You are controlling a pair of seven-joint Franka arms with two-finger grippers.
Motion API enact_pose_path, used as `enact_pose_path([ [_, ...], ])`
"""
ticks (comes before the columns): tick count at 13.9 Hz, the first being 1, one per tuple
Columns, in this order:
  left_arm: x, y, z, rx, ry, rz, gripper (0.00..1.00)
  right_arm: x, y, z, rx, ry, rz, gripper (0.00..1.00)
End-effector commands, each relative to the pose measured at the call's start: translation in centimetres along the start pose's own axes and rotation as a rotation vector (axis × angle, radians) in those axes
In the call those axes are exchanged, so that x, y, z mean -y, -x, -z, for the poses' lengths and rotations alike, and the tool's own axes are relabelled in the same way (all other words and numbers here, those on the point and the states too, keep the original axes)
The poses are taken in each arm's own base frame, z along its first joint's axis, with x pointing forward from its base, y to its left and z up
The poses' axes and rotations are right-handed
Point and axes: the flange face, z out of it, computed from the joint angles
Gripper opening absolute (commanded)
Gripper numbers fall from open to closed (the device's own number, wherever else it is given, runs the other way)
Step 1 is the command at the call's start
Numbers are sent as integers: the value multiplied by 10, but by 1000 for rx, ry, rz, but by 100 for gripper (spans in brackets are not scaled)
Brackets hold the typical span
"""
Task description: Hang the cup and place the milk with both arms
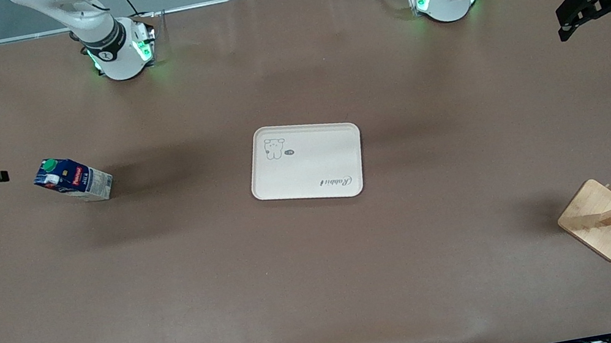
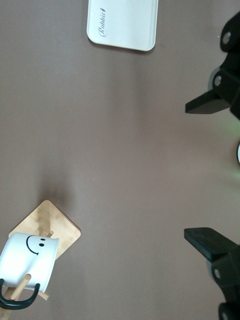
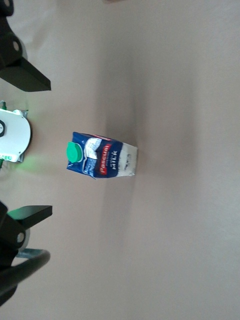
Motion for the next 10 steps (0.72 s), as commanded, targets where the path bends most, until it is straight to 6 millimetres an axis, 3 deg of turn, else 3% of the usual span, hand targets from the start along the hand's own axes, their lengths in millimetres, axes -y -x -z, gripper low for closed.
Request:
enact_pose_path([
  [1,6,2,2,-24,25,12,100,-3,-3,46,-77,33,23,100],
  [3,5,2,0,-19,37,21,100,6,5,61,-107,18,22,100],
  [7,4,6,-1,-11,39,24,100,49,62,95,-98,-58,105,100],
  [8,3,7,-1,-14,38,23,100,47,63,89,-72,-62,101,100],
  [10,3,7,-3,-13,38,23,100,40,69,109,-124,-47,84,100],
])
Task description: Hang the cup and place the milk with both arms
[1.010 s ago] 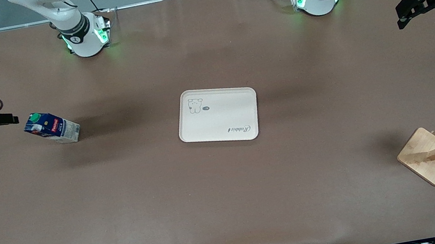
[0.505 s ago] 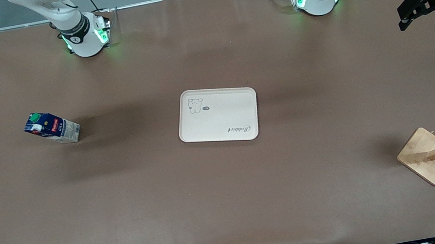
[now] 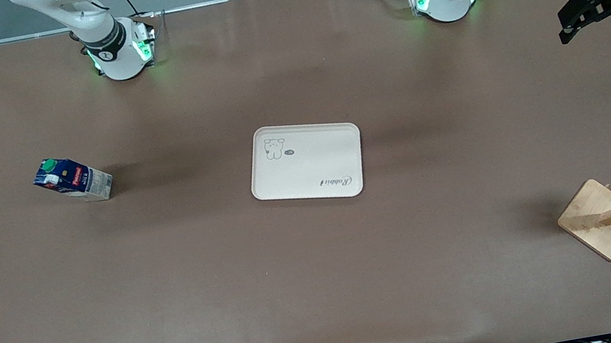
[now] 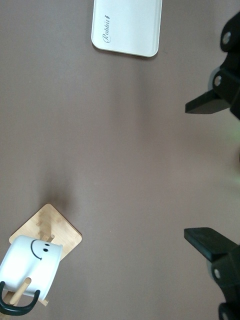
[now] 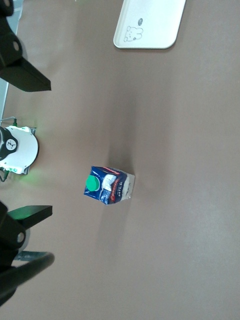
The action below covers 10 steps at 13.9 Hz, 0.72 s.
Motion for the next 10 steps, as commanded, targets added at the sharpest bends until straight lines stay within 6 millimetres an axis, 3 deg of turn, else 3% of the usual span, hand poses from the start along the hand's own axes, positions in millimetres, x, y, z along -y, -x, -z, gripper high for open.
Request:
enact_pose_path([
  [1,-2,8,2,-14,15,9,100,-5,11,28,-62,22,-15,100],
  [4,-3,9,0,-10,16,8,100,13,23,34,-121,67,-56,100],
  [7,-3,13,-1,-8,15,8,100,38,53,10,-165,66,-178,100],
  [10,0,17,-5,3,14,13,100,69,58,4,-178,133,-162,100],
])
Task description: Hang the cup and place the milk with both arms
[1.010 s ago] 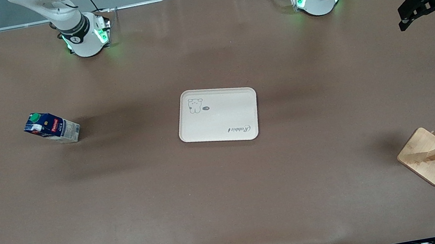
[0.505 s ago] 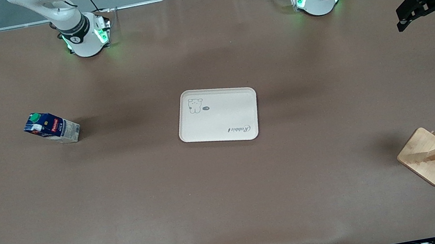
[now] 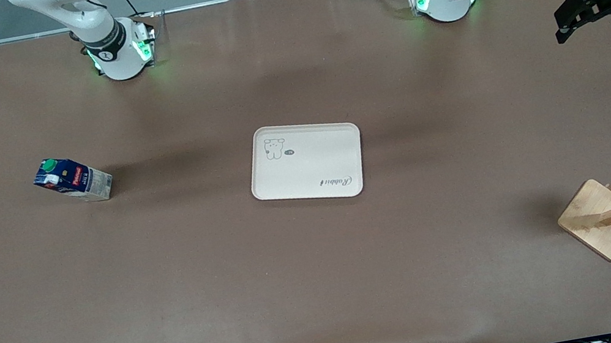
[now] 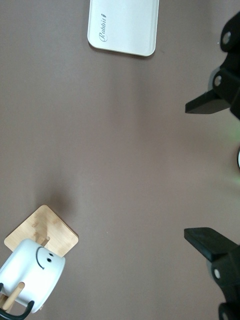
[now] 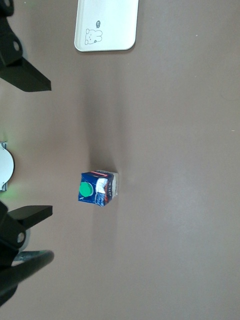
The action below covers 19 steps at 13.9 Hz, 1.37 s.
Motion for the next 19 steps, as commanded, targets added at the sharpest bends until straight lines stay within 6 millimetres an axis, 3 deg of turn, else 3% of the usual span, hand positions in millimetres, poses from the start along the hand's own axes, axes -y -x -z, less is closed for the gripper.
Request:
enact_pose_path([
  [1,1,12,0,-10,16,14,100,20,18,-2,-26,69,4,100],
  [4,-1,9,4,-15,14,12,100,-11,16,-5,-32,48,-24,100],
  [6,0,-1,6,-18,17,4,100,-20,16,-5,-33,33,44,100],
  [15,-1,-7,9,-14,-13,25,100,-21,18,-3,-14,26,40,100],
  [19,-12,-7,8,-11,-14,59,100,-21,16,-1,-26,16,42,100],
])
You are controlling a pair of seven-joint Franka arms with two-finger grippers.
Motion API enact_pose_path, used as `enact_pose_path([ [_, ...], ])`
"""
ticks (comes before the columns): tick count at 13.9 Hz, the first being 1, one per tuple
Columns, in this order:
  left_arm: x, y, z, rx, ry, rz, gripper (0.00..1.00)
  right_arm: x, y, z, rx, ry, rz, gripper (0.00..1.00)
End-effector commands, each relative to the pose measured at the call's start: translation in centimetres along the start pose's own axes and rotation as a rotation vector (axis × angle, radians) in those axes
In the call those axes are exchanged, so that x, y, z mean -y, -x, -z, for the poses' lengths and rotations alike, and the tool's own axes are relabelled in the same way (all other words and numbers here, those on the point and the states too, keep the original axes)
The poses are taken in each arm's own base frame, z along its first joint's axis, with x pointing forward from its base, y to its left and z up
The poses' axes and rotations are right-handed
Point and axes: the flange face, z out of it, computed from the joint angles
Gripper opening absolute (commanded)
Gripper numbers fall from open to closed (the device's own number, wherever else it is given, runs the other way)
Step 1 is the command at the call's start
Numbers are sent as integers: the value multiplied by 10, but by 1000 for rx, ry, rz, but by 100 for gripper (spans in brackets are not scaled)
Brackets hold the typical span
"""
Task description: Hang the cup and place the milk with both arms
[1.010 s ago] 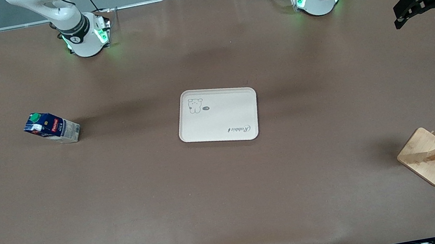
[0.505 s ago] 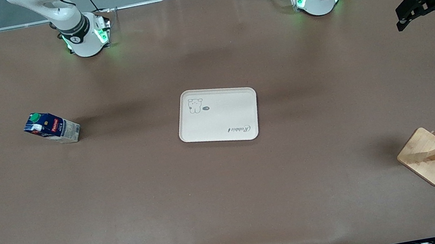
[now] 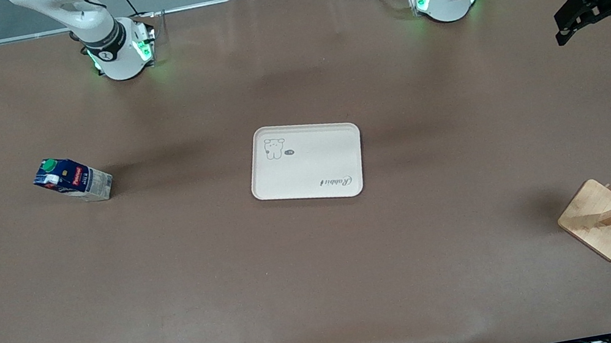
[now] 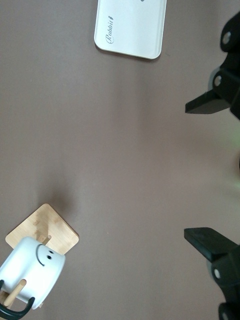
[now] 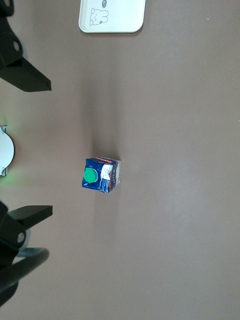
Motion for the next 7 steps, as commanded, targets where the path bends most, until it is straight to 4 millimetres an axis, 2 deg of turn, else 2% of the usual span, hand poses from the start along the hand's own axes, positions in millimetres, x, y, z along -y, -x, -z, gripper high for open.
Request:
enact_pose_path([
  [1,-8,-2,5,-2,-15,26,100,0,5,8,-11,-15,10,100],
  [3,-15,-1,5,-2,-16,27,100,-5,5,8,-11,-16,1,100],
  [7,-14,-1,7,-7,-19,23,100,-2,4,8,-16,-16,6,100],
])
